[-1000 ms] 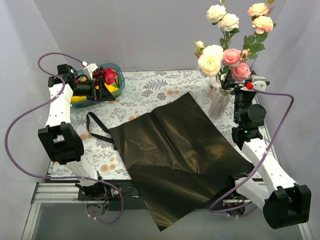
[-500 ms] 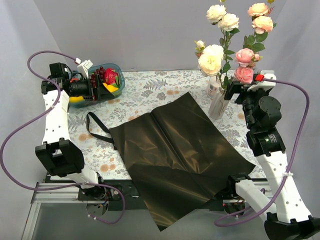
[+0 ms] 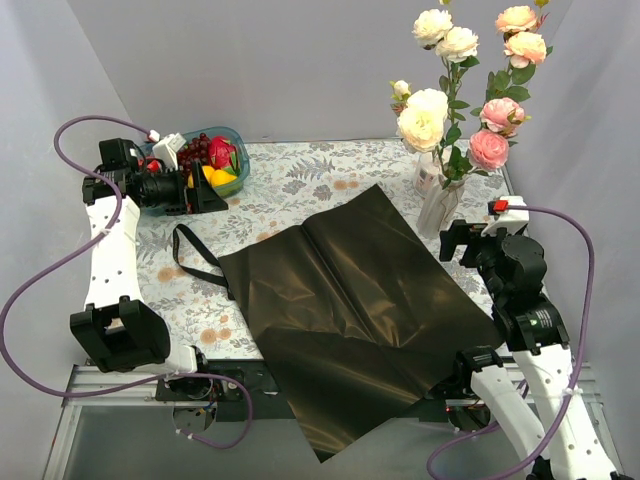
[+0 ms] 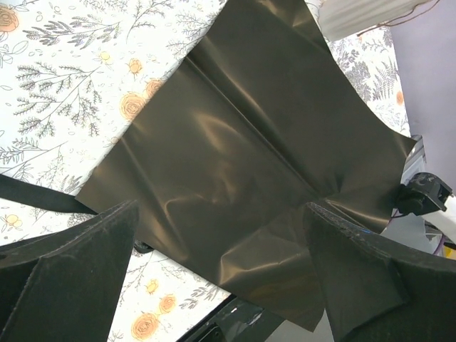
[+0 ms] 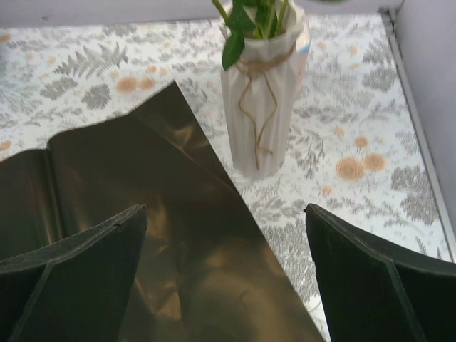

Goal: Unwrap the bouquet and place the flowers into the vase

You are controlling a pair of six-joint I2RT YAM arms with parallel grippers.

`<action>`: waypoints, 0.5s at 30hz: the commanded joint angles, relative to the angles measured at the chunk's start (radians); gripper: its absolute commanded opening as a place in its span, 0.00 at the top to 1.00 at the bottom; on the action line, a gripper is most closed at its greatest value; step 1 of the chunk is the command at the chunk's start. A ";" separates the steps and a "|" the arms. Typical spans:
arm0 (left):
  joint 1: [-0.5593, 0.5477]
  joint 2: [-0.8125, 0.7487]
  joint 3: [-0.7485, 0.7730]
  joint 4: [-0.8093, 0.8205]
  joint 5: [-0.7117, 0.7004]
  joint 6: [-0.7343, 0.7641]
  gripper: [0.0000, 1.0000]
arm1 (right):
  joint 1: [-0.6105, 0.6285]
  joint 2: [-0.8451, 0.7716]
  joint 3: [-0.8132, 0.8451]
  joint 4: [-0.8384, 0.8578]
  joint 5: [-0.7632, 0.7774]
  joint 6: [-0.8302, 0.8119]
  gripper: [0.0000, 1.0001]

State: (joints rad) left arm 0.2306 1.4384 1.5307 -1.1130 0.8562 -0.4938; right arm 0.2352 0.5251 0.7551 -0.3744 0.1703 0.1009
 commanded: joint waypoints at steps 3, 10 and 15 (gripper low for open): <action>-0.002 -0.064 -0.004 0.027 -0.032 -0.040 0.02 | 0.009 0.082 0.049 -0.150 0.123 0.160 0.02; -0.001 -0.087 -0.020 0.028 -0.049 -0.038 0.02 | 0.010 0.093 0.070 -0.158 0.078 0.191 0.02; -0.002 -0.073 -0.017 0.024 -0.060 -0.040 0.02 | 0.009 0.131 0.101 -0.184 0.060 0.204 0.02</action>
State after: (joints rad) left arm 0.2306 1.3949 1.5173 -1.0946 0.8093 -0.5308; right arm 0.2382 0.6361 0.7883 -0.5495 0.2379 0.2749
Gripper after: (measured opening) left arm 0.982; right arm 0.982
